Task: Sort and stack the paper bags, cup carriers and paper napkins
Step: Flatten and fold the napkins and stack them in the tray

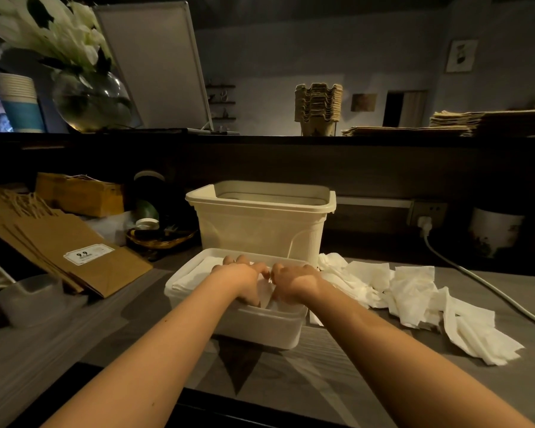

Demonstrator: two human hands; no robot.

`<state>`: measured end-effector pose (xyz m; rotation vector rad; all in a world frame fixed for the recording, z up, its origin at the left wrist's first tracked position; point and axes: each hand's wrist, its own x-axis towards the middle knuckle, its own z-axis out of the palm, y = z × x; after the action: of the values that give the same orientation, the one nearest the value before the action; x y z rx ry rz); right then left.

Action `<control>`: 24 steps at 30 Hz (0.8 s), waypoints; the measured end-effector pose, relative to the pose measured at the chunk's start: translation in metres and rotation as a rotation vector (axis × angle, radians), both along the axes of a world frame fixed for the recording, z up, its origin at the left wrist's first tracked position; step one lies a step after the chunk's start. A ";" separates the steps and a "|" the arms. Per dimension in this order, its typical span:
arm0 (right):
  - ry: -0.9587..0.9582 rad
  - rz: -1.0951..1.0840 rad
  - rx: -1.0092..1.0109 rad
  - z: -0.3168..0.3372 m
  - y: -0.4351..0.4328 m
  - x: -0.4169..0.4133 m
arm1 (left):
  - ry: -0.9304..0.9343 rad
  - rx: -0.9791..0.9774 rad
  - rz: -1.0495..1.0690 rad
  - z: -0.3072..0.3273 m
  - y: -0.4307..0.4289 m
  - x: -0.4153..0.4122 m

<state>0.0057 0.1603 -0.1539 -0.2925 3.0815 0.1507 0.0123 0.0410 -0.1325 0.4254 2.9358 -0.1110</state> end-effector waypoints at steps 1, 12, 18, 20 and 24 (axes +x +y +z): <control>-0.002 0.026 0.026 0.000 0.000 0.000 | 0.008 0.007 -0.009 0.001 0.000 0.001; 0.068 0.032 -0.055 0.001 0.001 0.002 | -0.011 0.043 -0.004 -0.004 -0.002 -0.001; 0.406 0.021 -0.226 0.007 0.017 0.009 | 0.051 0.123 -0.006 0.005 0.010 0.003; 0.500 0.002 -0.285 0.013 0.032 0.012 | 0.140 0.205 -0.027 0.007 0.017 0.006; 0.548 -0.022 -0.311 0.018 0.072 0.025 | 0.296 0.382 -0.093 0.009 0.042 0.016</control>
<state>0.0308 0.2323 -0.1359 -0.2623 3.6489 -0.3069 0.0285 0.0832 -0.1231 0.6486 3.2299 0.4168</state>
